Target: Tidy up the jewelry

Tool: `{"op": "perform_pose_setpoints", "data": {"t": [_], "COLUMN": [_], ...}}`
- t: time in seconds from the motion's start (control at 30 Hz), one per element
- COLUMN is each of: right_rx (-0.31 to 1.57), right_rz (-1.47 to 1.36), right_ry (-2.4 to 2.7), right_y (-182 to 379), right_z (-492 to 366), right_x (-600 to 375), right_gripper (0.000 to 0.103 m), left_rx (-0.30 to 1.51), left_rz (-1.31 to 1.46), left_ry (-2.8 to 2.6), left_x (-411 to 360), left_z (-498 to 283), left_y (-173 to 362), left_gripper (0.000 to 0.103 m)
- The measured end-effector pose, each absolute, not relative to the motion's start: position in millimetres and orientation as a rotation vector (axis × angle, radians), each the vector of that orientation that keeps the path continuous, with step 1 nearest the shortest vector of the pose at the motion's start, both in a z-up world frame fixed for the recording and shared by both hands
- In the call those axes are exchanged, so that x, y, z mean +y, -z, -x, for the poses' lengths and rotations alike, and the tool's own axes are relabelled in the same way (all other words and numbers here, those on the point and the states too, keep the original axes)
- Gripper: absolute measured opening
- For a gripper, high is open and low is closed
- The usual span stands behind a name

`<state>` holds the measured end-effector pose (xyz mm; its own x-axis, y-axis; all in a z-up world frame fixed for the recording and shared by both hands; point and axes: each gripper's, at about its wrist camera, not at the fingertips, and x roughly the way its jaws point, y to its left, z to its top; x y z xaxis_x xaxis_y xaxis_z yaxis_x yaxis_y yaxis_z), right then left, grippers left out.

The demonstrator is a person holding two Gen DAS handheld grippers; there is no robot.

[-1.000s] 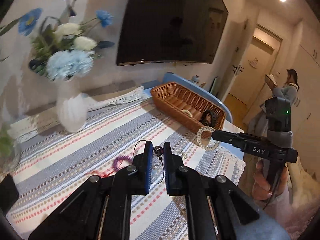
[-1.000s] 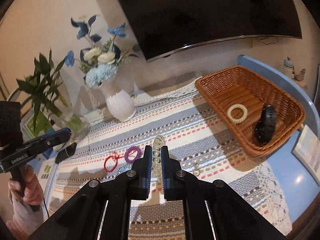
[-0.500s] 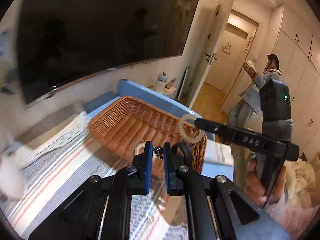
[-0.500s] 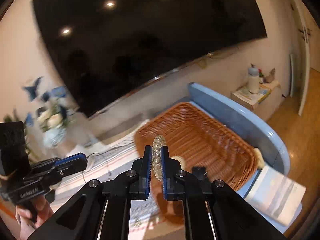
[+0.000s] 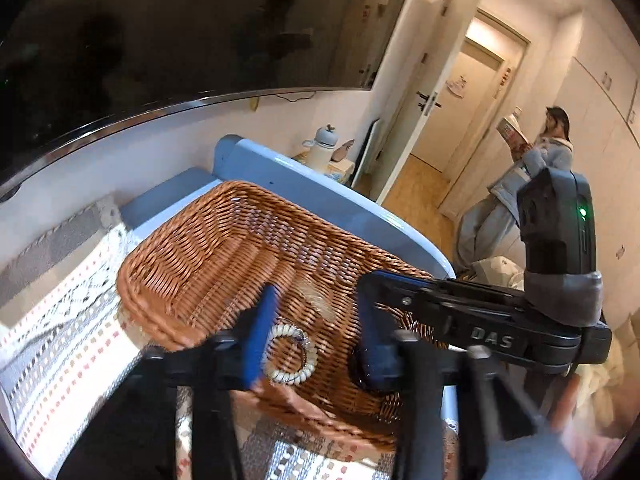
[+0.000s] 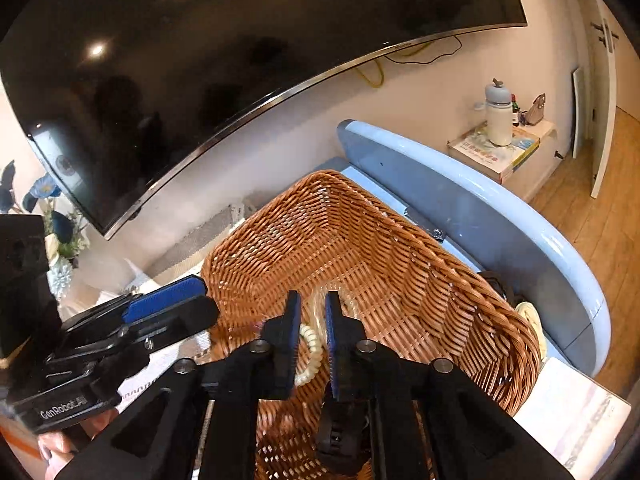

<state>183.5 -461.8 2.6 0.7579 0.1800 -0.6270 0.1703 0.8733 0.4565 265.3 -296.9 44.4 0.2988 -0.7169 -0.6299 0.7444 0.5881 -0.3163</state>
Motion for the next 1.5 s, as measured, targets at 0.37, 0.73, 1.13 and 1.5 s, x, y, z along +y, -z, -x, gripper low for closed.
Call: {"op": "perform_pose_setpoints", "data": {"t": [0.37, 0.73, 1.13, 1.5], "right_rx": [0.675, 0.676, 0.734, 0.746], "right_rz": [-0.512, -0.379, -0.233, -0.249], "right_ry": [-0.047, -0.197, -0.138, -0.07], "right_y": [-37.3, -58.7, 38.0, 39.3], "right_z": [-127.6, -90.3, -81.0, -80.1], "right_x": [-424.1, -317.7, -263.7, -274.9], "right_gripper": [0.031, 0.031, 0.031, 0.031], "left_rx": [0.733, 0.635, 0.823, 1.032], "left_rz": [-0.019, 0.027, 0.029, 0.239], "left_ry": [0.903, 0.695, 0.549, 0.435], "left_x": [-202.1, -57.7, 26.4, 58.5], "left_z": [-211.7, -133.9, -95.9, -151.1], "left_y": [-87.4, -101.0, 9.9, 59.5], "left_gripper": [0.05, 0.05, 0.05, 0.05]}}
